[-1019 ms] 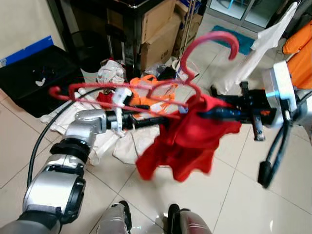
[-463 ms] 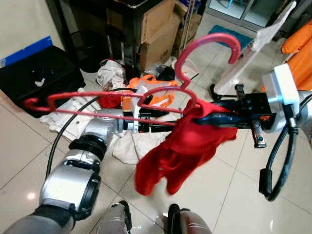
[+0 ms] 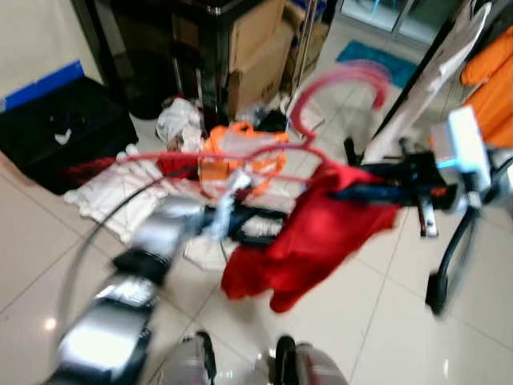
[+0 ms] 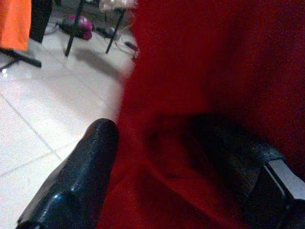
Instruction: Hang hanger
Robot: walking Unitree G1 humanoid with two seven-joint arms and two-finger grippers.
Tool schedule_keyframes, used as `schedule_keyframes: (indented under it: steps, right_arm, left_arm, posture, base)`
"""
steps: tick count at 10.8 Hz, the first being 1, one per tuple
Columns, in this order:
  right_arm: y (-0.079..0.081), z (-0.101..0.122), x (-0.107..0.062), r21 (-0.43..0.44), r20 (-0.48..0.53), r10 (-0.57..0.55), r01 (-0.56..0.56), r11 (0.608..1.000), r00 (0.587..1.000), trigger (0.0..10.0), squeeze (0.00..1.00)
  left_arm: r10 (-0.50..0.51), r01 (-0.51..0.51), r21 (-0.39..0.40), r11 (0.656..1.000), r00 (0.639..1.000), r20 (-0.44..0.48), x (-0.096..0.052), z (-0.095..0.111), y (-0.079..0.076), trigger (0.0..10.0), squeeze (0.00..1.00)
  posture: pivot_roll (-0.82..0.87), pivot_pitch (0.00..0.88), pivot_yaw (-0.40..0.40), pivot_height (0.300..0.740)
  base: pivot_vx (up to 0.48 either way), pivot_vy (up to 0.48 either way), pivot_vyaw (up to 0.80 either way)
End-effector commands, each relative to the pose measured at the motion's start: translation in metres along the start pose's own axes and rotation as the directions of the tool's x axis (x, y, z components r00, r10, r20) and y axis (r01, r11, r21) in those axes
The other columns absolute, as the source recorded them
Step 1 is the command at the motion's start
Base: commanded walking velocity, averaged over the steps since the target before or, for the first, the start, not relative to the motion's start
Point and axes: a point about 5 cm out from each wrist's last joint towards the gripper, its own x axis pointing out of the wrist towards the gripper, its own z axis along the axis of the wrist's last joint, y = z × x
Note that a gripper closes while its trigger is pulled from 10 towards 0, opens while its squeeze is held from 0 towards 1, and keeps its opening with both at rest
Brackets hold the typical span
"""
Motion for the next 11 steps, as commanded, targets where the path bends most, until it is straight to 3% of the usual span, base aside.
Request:
schedule_keyframes:
  steps: [1,5,7,8,9,11]
  right_arm:
    - [0.000,0.001,-0.002,-0.027,-0.013,0.009,-0.009,1.000,1.000,0.0,0.00]
    - [-0.001,0.002,0.003,-0.044,0.011,0.038,-0.038,0.998,0.999,0.0,0.00]
    - [-0.001,0.008,0.004,-0.049,0.041,0.040,-0.038,0.998,0.998,0.0,0.00]
    - [-0.001,0.009,0.004,-0.048,0.043,0.032,-0.030,0.998,0.999,0.0,0.00]
    - [-0.002,0.006,0.002,-0.045,0.035,0.010,-0.009,0.999,0.999,0.0,0.00]
    - [-0.004,0.003,-0.001,-0.038,0.027,-0.026,0.027,0.999,0.999,0.0,0.00]
  left_arm:
    - [-0.041,0.042,0.029,0.999,0.998,-0.046,0.002,0.002,-0.005,10.0,0.00]
    - [0.048,-0.046,0.017,0.999,0.994,-0.095,-0.003,-0.006,-0.001,10.0,0.00]
    - [0.198,-0.202,-0.025,0.979,0.975,-0.096,-0.001,-0.013,0.012,10.0,0.00]
    - [0.295,-0.299,-0.047,0.953,0.952,-0.083,-0.002,-0.014,0.020,0.0,0.00]
    - [0.391,-0.396,-0.081,0.915,0.918,-0.066,-0.005,-0.016,0.026,0.0,0.00]
    - [0.469,-0.470,-0.135,0.872,0.882,-0.037,-0.007,-0.019,0.031,0.0,0.00]
  posture:
    - [-0.18,0.165,-0.052,0.740]
    - [-0.16,0.156,-0.057,0.740]
    - [-0.16,0.156,-0.057,0.740]
    - [-0.17,0.157,-0.054,0.740]
    - [-0.18,0.159,-0.050,0.740]
    - [-0.18,0.164,-0.050,0.740]
  base:
    - [0.000,0.000,0.00]
    - [0.000,0.000,0.00]
    - [0.000,0.000,0.00]
    - [0.000,0.000,0.00]
    - [0.000,0.000,0.00]
    - [0.000,0.000,0.00]
